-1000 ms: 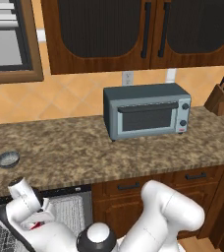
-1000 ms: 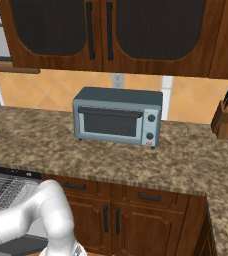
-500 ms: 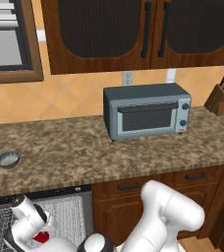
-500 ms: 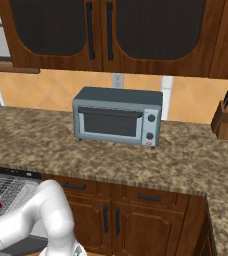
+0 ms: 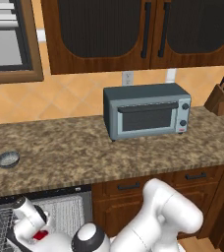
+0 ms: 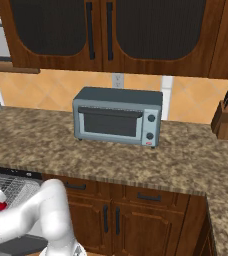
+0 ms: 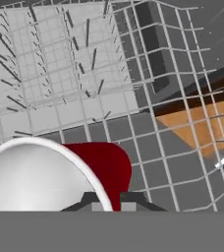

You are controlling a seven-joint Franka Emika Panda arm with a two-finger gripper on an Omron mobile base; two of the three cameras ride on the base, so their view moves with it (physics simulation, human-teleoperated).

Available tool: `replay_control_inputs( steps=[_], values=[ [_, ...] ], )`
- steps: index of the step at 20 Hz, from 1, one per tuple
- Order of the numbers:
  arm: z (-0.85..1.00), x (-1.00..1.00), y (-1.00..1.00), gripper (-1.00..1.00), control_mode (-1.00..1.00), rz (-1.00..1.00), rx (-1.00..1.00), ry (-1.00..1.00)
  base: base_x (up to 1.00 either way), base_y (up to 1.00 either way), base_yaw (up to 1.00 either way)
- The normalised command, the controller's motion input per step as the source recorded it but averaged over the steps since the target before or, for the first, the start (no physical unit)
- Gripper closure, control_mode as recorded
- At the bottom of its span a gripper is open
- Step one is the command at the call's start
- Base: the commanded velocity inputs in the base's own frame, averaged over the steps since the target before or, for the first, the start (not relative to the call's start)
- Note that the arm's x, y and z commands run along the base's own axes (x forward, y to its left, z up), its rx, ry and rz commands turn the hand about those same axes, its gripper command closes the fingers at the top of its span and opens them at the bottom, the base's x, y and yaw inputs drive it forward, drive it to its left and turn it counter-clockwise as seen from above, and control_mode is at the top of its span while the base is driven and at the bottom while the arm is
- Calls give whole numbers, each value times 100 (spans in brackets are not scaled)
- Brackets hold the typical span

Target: Pick up the cup and bowl from the counter, place them in the dishwasher, and close the dishwasher door.

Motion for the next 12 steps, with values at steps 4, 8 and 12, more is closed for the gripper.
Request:
replay_control_inputs(
  steps=[4, 8, 12],
  values=[
    [-81, 3, 25, 100, -100, 2, -13, 0, 0, 0, 0],
    [-31, 0, 18, 100, -100, 0, -5, 0, 0, 0, 0],
    [0, 0, 7, -100, -100, 0, 0, 0, 0, 0, 0]
  ],
)
